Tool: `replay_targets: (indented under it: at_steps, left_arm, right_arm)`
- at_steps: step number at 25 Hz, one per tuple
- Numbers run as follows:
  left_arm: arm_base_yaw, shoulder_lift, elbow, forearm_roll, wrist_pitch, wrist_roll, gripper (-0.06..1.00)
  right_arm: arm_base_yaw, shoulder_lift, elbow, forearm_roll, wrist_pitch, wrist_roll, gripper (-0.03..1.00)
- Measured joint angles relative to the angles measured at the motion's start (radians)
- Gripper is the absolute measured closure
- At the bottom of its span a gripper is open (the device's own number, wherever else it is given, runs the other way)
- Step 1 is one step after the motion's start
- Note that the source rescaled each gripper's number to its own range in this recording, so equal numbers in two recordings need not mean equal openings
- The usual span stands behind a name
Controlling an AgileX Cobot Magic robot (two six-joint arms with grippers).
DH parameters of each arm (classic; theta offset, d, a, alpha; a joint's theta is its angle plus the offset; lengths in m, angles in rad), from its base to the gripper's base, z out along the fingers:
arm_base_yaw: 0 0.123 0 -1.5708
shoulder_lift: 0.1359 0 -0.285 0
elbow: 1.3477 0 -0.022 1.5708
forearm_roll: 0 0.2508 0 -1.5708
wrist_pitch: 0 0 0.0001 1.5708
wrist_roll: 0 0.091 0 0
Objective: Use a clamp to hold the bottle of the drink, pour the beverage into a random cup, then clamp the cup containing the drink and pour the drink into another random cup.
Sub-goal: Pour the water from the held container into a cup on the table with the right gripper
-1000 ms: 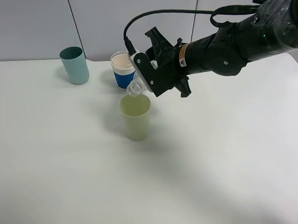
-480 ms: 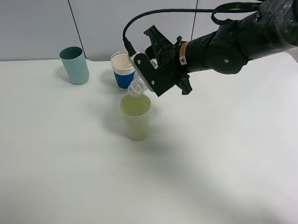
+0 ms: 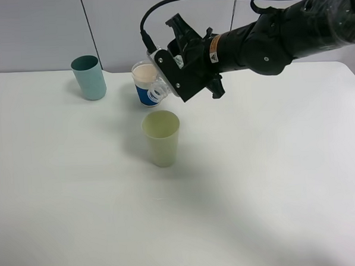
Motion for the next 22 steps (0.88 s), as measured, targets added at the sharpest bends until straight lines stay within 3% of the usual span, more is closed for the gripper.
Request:
replay_targets:
  at_steps: [10,22]
  left_arm:
    - [0.000,0.000,0.000,0.000,0.000,0.000,-0.06]
    - [0.000,0.000,0.000,0.000,0.000,0.000,-0.06]
  right_arm:
    - [0.000,0.000,-0.001,-0.003,0.007,-0.077,0.97]
    - [0.000,0.000,-0.003,-0.003,-0.008,-0.086,0.97]
